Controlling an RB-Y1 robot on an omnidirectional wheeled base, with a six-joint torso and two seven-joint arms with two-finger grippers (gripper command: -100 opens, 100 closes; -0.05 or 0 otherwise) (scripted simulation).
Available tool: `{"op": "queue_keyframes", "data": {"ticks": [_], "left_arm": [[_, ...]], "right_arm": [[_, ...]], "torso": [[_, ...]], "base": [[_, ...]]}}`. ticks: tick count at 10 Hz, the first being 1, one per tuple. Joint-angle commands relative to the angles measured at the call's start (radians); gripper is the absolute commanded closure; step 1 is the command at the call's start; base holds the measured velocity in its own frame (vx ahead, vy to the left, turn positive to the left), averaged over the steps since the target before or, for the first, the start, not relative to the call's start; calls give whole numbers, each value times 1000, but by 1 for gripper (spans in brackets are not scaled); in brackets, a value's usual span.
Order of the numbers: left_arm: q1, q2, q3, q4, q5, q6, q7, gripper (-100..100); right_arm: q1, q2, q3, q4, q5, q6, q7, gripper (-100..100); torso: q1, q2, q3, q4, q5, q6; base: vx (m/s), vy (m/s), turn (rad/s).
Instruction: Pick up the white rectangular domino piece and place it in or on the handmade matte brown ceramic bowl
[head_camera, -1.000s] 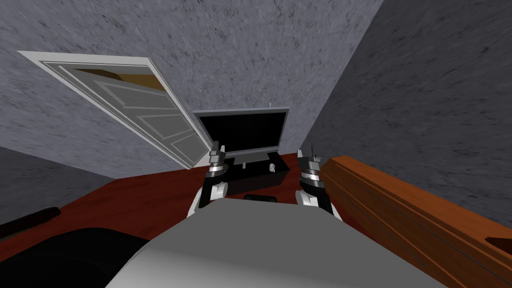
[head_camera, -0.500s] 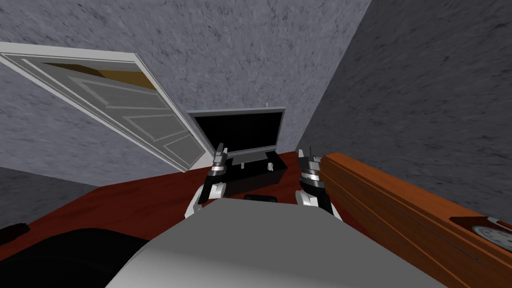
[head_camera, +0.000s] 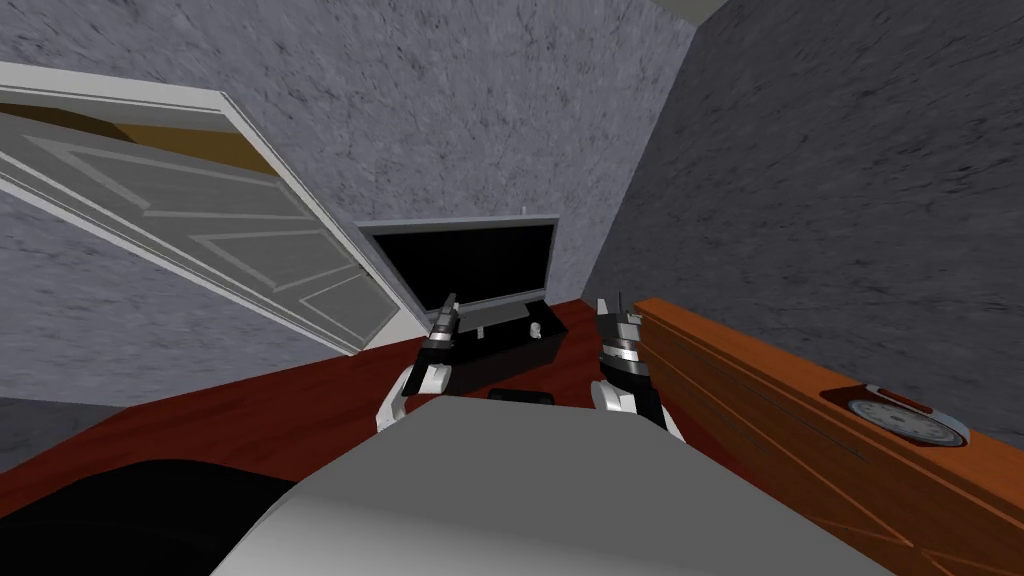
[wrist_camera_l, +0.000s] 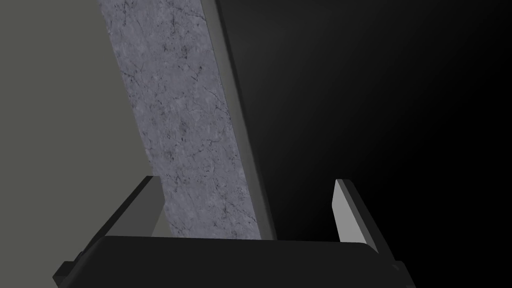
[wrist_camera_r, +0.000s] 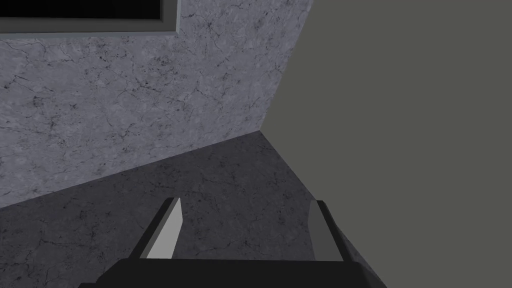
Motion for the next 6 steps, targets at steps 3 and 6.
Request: {"op": "queue_keyframes", "data": {"ticks": [3,6], "left_arm": [[-15,36,2,76,33,34,-35,-100],[-43,79,3,169,79,82,-80,-100]], "right_arm": [[0,0,0,0,0,0,0,0],[0,0,0,0,0,0,0,0]], "torso": [[0,0,0,0,0,0],[0,0,0,0,0,0]], "base": [[-21,7,-79],[-27,12,-184]]}}
